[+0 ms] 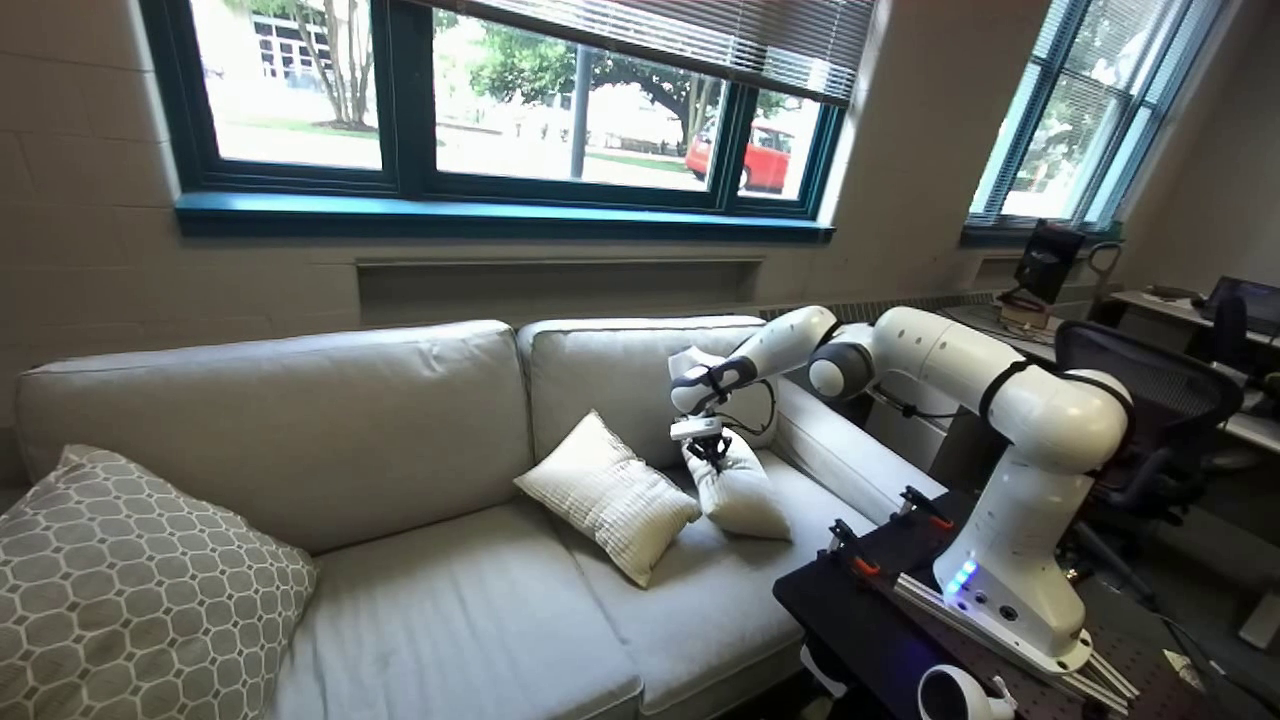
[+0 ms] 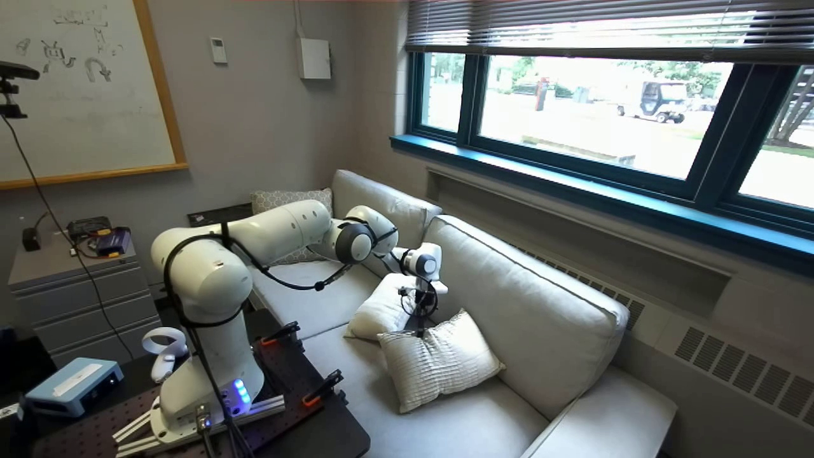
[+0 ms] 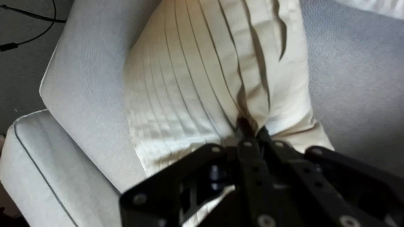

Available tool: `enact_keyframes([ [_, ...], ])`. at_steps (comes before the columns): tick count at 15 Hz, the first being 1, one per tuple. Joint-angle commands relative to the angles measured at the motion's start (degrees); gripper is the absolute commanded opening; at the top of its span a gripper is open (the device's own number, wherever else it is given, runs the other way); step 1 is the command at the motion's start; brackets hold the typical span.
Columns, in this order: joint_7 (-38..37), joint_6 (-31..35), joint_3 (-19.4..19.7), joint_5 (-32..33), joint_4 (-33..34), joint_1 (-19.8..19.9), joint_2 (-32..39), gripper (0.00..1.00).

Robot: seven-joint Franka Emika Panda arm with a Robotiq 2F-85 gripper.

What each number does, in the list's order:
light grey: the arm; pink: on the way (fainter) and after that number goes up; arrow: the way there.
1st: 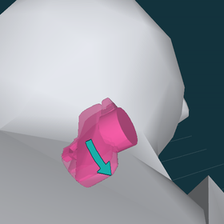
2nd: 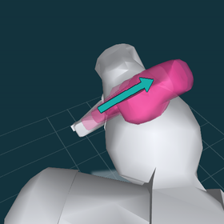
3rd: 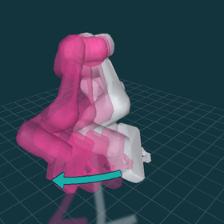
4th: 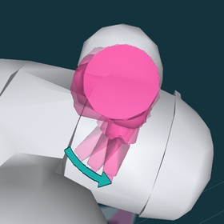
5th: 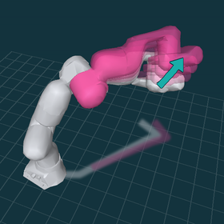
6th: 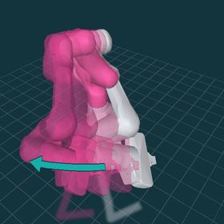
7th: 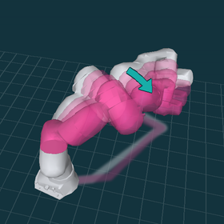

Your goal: Take the pillows and move them to the right of the couch

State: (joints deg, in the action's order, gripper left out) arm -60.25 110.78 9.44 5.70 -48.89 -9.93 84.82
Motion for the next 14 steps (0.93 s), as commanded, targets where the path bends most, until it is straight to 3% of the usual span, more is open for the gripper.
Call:
enact_keyframes([
  [1,2.77,4.57,0.88,0.34,-5.04,3.07,-3.3,0.04],
  [14,1.88,40.99,3.91,-1.69,-44.07,17.9,-23.57,0.04],
])
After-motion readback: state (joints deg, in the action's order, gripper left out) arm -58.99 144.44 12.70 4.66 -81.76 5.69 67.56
